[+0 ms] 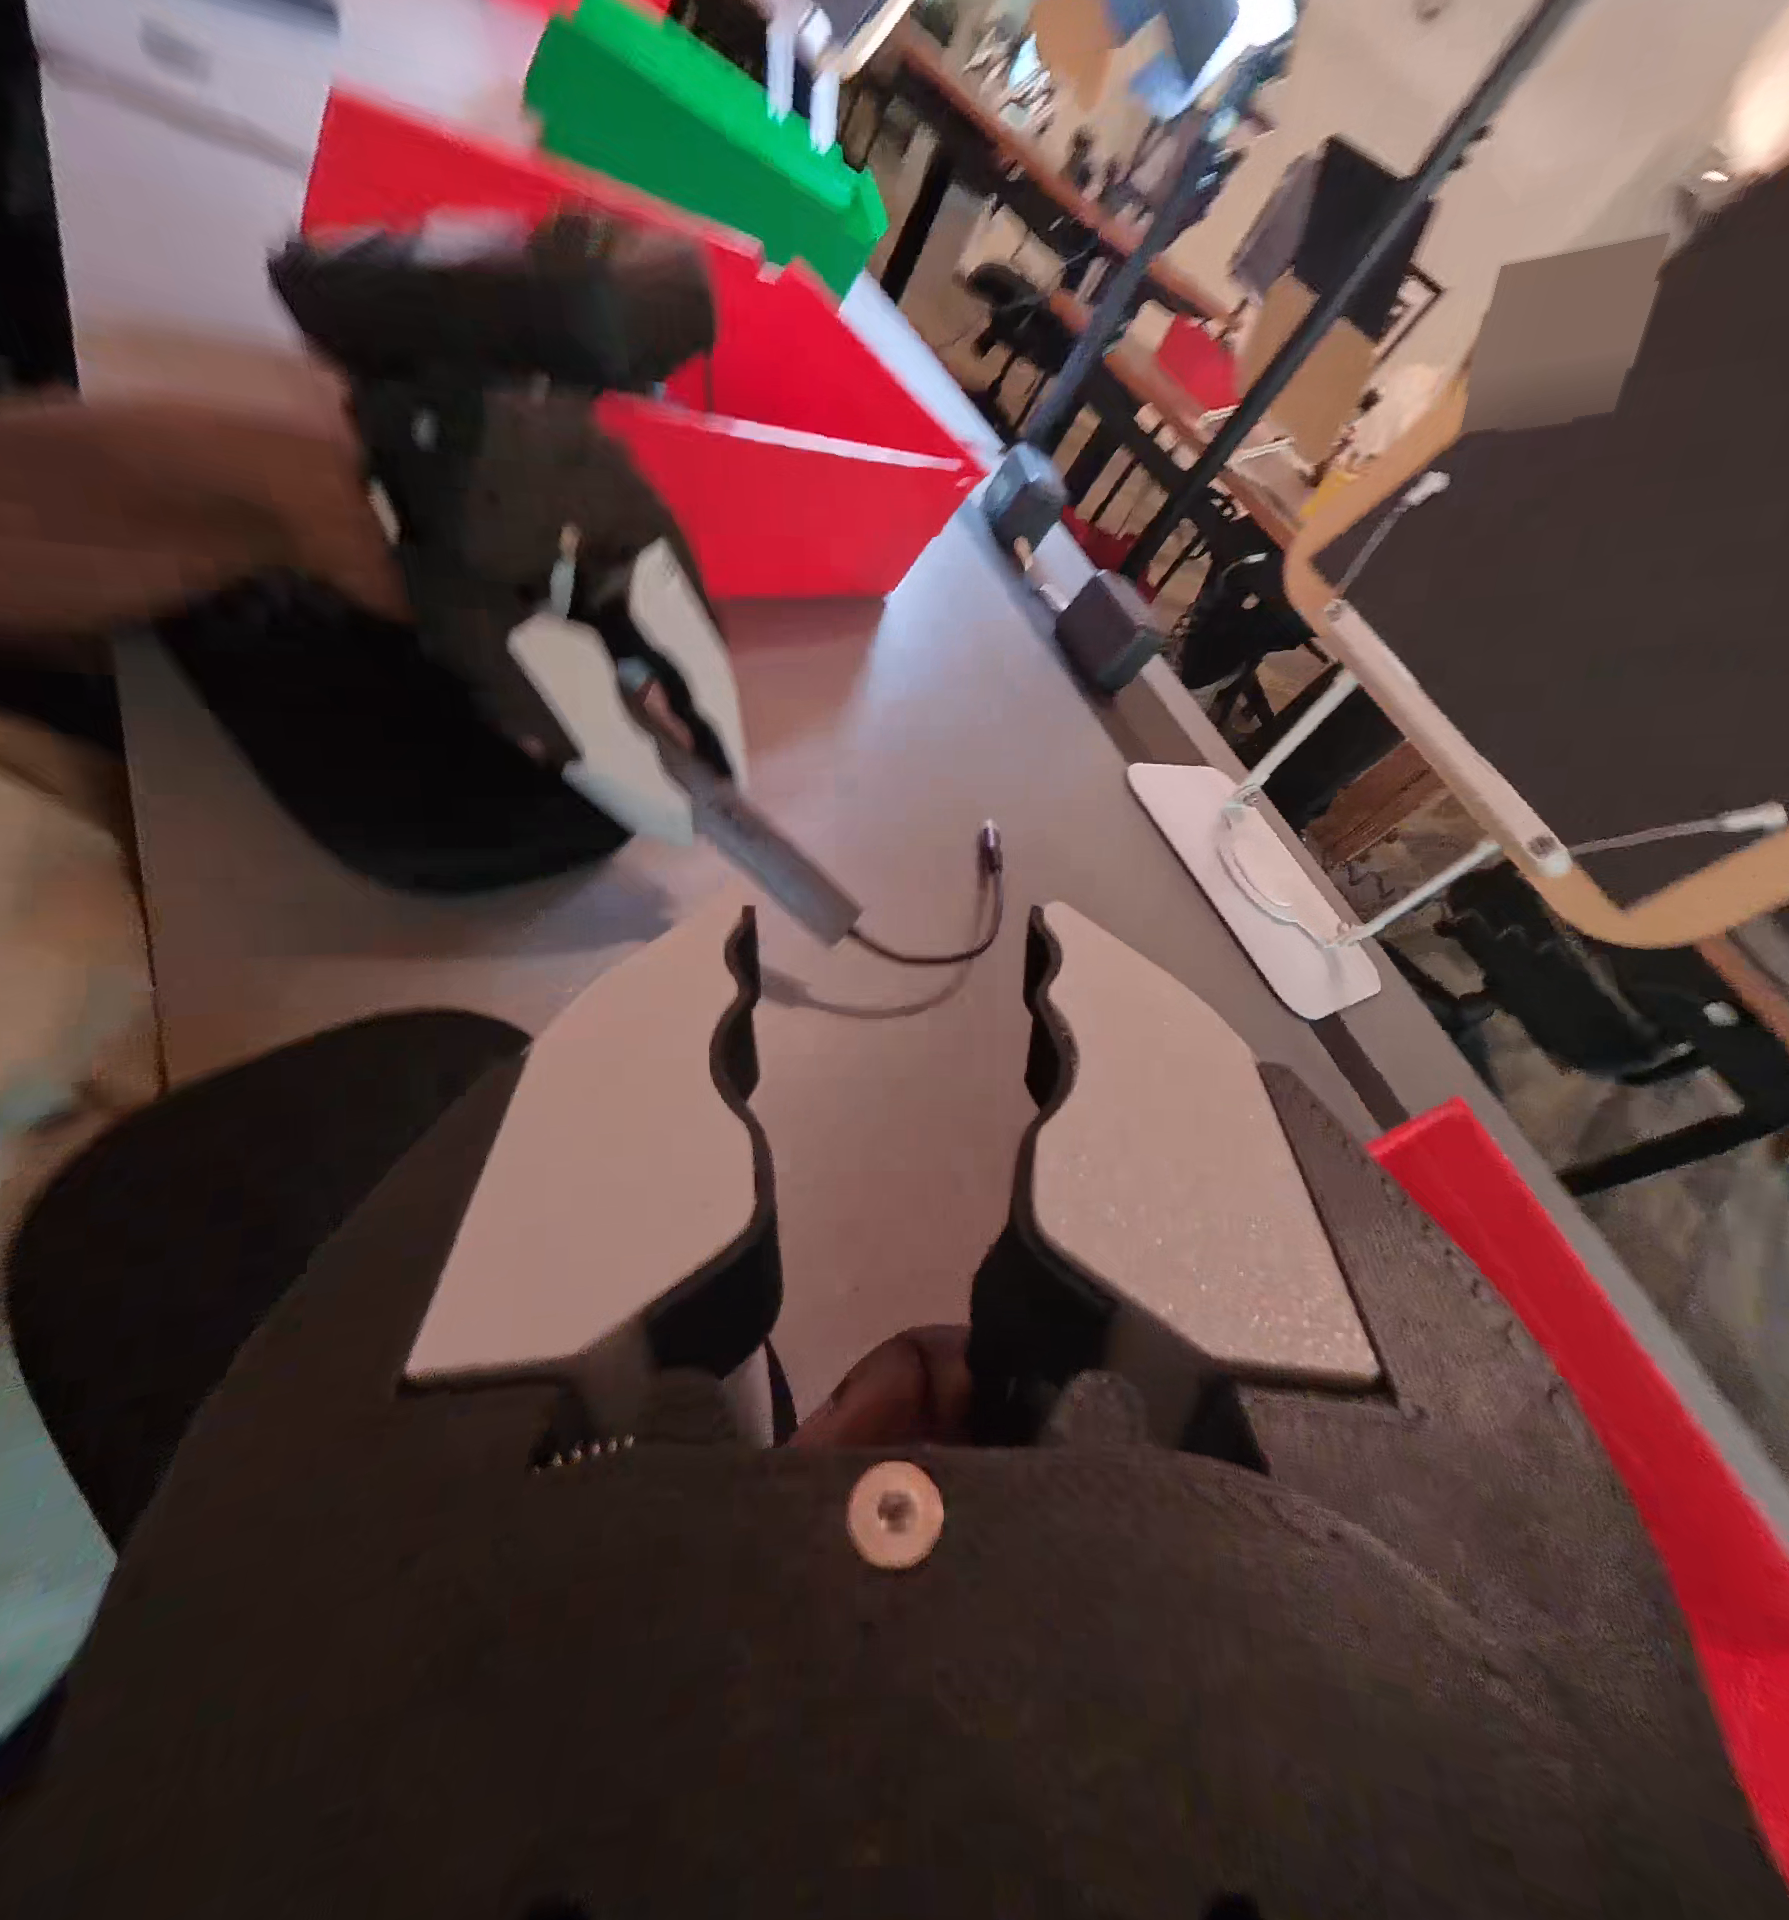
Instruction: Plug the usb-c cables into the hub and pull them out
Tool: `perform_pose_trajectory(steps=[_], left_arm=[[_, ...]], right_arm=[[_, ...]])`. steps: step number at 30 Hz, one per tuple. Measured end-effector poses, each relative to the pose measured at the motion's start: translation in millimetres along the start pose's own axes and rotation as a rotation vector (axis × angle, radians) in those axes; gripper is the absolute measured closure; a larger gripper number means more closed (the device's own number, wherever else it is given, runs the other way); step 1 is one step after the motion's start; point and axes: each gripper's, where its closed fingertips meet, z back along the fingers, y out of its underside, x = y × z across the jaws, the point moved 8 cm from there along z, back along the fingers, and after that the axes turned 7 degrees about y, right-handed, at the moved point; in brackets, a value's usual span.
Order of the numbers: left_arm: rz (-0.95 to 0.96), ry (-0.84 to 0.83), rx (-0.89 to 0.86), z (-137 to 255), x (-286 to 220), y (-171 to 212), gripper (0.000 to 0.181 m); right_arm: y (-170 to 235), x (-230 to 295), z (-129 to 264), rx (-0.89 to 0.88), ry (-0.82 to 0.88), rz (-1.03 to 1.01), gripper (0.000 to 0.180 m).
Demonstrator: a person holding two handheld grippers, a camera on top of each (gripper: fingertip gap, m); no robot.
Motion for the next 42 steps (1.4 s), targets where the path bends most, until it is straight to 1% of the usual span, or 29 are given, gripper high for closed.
perform_pose_trajectory(steps=[2, 4, 6, 9, 11, 13, 14, 15, 16, 18, 20, 23, 27, 30, 33, 35, 39, 40, 42], left_arm=[[-0.050, 0.019, -0.101, 6.5, -2.3, -6.1, 0.157], [-0.082, 0.032, -0.179, 11.4, -5.9, -12.6, 0.157], [-0.148, 0.034, -0.233, 15.1, -10.8, -17.6, 0.157], [-0.217, 0.022, -0.270, 18.0, -16.0, -21.9, 0.157], [-0.188, 0.104, -0.327, 20.1, -20.6, -25.2, 0.157], [-0.152, 0.204, -0.414, 24.5, -25.2, -29.3, 0.157], [-0.145, 0.249, -0.451, 27.4, -27.4, -31.2, 0.157], [-0.138, 0.270, -0.479, 29.6, -27.9, -32.5, 0.157], [-0.130, 0.287, -0.502, 31.1, -27.8, -33.1, 0.157], [-0.103, 0.301, -0.595, 34.5, -26.6, -36.7, 0.156], [-0.124, 0.271, -0.716, 43.9, -25.3, -40.0, 0.148], [-0.121, 0.158, -0.828, 51.9, -17.6, -40.2, 0.145], [-0.096, 0.115, -0.785, 46.0, -12.6, -38.5, 0.145], [-0.124, 0.071, -0.724, 39.4, -12.2, -37.2, 0.145], [-0.151, 0.039, -0.694, 36.9, -12.3, -36.7, 0.145], [-0.156, 0.031, -0.701, 37.6, -12.0, -37.1, 0.145], [-0.133, 0.026, -0.723, 39.1, -9.3, -37.1, 0.146], [-0.128, 0.023, -0.727, 39.5, -8.7, -36.8, 0.147], [-0.116, 0.024, -0.735, 40.3, -7.8, -36.7, 0.147]], right_arm=[[2.9, 17.2, -16.3, 0.051, -0.028, 0.119, 0.128], [5.9, 32.0, -36.2, 0.089, 0.002, 0.235, 0.125], [9.8, 45.9, -54.6, 0.107, 0.070, 0.408, 0.124], [18.7, 62.8, -74.7, 0.112, 0.207, 0.730, 0.124], [21.3, 67.5, -83.9, 0.077, 0.332, 0.886, 0.125], [19.6, 71.0, -88.5, 0.013, 0.424, 0.968, 0.130], [17.1, 71.4, -88.7, -0.032, 0.487, 0.991, 0.140], [14.1, 71.0, -87.5, -0.074, 0.556, 1.016, 0.163], [12.2, 70.6, -85.8, -0.090, 0.579, 1.038, 0.166], [7.8, 67.3, -81.2, -0.106, 0.578, 1.001, 0.166], [3.1, 57.1, -74.1, -0.128, 0.630, 0.946, 0.170], [-4.7, 26.2, -52.8, -0.177, 0.718, 0.747, 0.171], [-20.5, -24.6, -6.2, -0.333, 0.846, 0.421, 0.171], [-29.3, -65.0, 25.3, -0.452, 0.949, 0.265, 0.171], [-26.4, -109.5, 37.4, -0.507, 0.995, 0.144, 0.171], [-13.4, -140.5, 31.4, -0.429, 0.994, 0.147, 0.171], [38.4, -184.1, 5.3, -0.155, 0.976, 0.276, 0.170], [52.6, -188.6, -2.7, -0.095, 0.945, 0.282, 0.170], [80.6, -190.6, -19.9, 0.048, 0.820, 0.239, 0.170]])
